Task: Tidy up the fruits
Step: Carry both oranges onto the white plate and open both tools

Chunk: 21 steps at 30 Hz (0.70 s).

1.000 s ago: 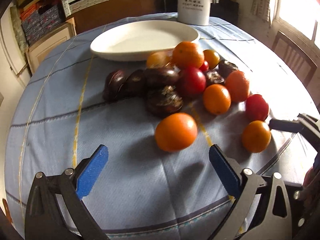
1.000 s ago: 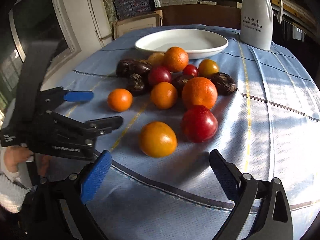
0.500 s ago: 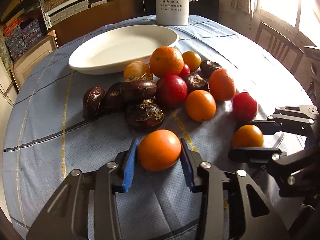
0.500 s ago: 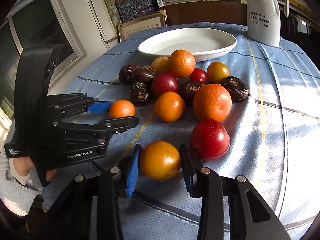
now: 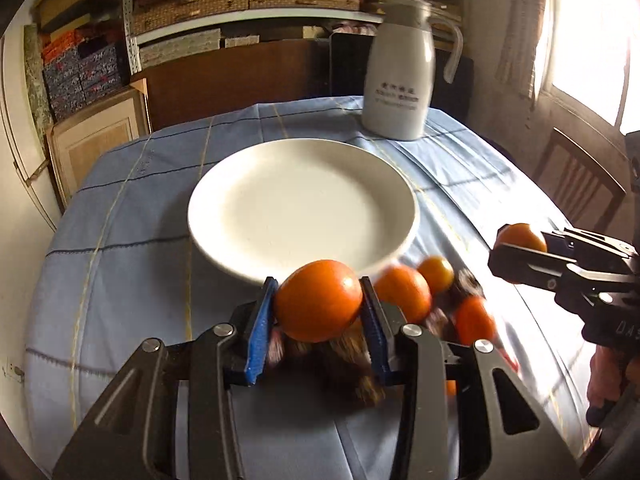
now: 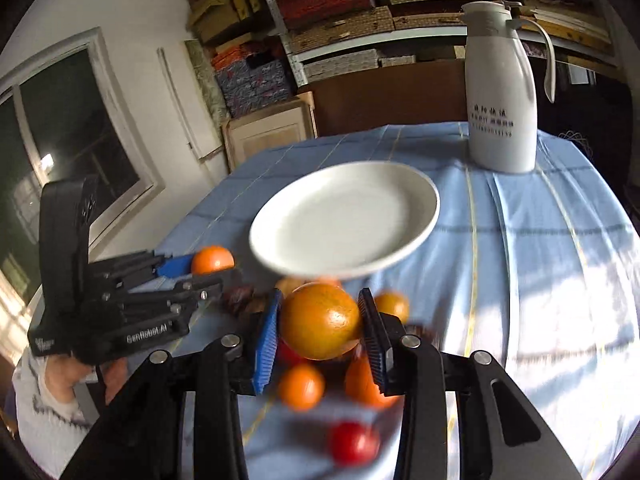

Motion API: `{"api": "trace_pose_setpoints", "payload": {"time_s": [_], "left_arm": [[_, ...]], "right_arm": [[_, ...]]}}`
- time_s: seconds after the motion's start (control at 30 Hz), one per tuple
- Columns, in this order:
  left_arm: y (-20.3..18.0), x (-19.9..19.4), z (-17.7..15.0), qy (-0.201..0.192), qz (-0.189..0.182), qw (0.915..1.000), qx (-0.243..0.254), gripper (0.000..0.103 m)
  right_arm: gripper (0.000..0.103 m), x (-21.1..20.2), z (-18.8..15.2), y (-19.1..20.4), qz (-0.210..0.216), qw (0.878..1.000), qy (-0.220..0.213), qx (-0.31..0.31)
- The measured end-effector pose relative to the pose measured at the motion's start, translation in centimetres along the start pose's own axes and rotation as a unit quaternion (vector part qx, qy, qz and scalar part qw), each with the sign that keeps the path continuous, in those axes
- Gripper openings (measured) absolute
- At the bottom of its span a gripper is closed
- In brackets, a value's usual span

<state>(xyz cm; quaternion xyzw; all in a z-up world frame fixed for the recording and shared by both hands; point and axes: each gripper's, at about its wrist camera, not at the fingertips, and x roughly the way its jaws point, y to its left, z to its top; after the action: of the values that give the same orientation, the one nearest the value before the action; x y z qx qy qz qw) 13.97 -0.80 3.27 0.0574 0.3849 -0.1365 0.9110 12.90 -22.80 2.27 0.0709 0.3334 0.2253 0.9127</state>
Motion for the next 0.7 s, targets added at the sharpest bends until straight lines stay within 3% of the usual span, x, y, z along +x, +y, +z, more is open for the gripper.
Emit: {"api": "trace_pose_setpoints", "payload": {"time_s": [0.2,0.33,0.43,0.7], "left_arm": [[2.6,7.2,2.7,0.039,0.0,0.9985,-0.037,0.04],[3.3,9.2,2.9,0.043,0.002,0.9982,-0.042,0.042],[3.5,9.0,2.8,0.034,0.003,0.9987,-0.039,0.067],[5.2,5.2,1.4,-0.005,0.026,0.9979,-0.058,0.074]], "right_arm": [[0.039,8.3,4.0,-1.7,-0.018,0.999,0.044,0.003],[0.041,10.9,3.9,-1.9,-0.015,0.998,0.067,0.007],[0.046,10.5,4.2,-2.4,0.0,0.998,0.054,0.018],[0.051,5.9,3.6,-3.3,0.008,0.999,0.002,0.034]]}}
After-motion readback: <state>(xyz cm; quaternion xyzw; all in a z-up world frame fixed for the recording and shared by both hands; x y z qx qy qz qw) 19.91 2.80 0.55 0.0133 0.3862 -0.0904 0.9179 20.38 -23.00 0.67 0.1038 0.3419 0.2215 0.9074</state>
